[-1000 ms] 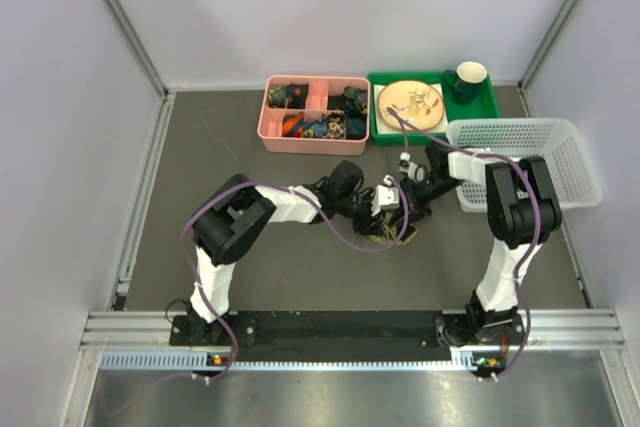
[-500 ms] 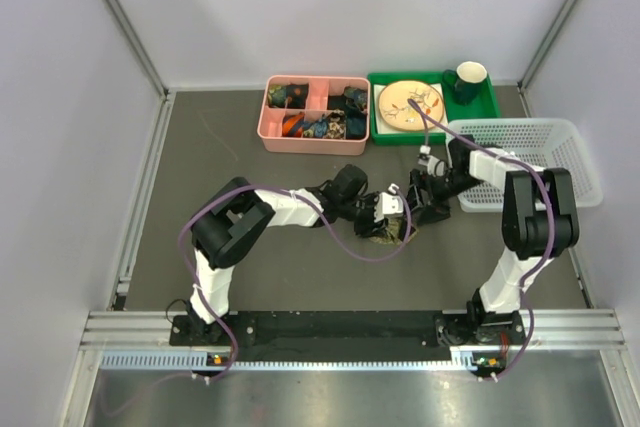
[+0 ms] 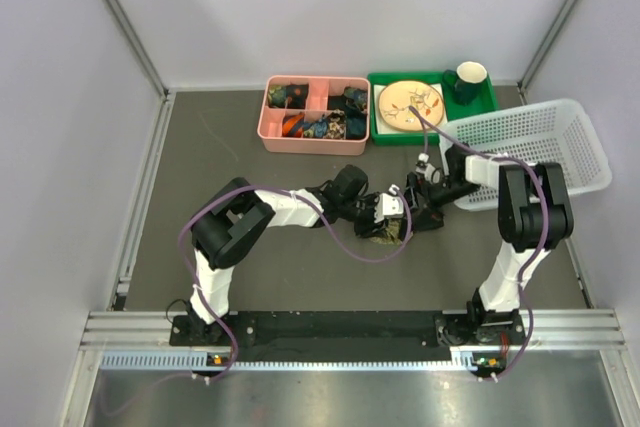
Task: Roll the ties
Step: Roll the tie at the center of the board.
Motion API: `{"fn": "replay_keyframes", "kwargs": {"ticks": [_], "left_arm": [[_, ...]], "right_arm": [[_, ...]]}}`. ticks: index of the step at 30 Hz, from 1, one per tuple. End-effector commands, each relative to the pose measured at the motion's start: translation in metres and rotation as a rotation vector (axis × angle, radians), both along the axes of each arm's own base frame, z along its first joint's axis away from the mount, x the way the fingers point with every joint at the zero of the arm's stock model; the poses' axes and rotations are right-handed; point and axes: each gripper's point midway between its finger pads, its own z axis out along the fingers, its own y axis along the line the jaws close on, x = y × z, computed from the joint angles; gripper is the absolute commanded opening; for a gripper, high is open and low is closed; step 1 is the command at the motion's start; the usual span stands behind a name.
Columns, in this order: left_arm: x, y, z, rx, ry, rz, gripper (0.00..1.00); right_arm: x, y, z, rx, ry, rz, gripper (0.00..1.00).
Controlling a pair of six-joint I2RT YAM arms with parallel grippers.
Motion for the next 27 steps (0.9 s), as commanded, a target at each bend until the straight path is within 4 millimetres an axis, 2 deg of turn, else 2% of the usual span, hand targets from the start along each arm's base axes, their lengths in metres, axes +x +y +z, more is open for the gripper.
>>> {"fn": "replay_keyframes", "kwargs": {"ticks": [1,6,11,13,15,16,19,24,25,27], "left_arm": [[-0.036,0.056,-0.075,0.296,0.153,0.029,0.00],[-0.034,0.056,-0.075,0.299,0.147,0.031,0.00],[-0.033,0.056,-0.075,0.300,0.144,0.030,0.00],[-0.033,0.055,-0.074,0.297,0.144,0.030,0.00],[-0.032,0.054,-0.074,0.298,0.145,0.030,0.00],[-0.032,0.054,-0.074,0.295,0.144,0.029,0.00],[-0.031,0.052,-0.073,0.294,0.143,0.031,0.00],[-0.030,0.052,-0.073,0.294,0.143,0.031,0.00],[-0.030,0.052,-0.073,0.293,0.142,0.031,0.00],[-0.030,0.052,-0.073,0.293,0.142,0.031,0.00]], "right_arm": [[0.011,0.013,-0.002,0.086,-0.106,0.031,0.79],[0.011,0.017,0.014,0.124,-0.158,0.050,0.61],[0.002,0.020,0.016,0.135,-0.141,0.074,0.55],[-0.002,0.020,0.012,0.129,-0.128,0.077,0.57],[-0.008,0.023,0.009,0.135,-0.101,0.078,0.68],[-0.010,0.023,0.007,0.134,-0.089,0.079,0.70],[-0.014,0.023,0.004,0.137,-0.067,0.077,0.69],[-0.008,0.022,0.001,0.122,-0.070,0.069,0.53],[-0.007,0.022,-0.001,0.113,-0.072,0.069,0.47],[-0.006,0.020,-0.004,0.093,-0.073,0.069,0.44]]}}
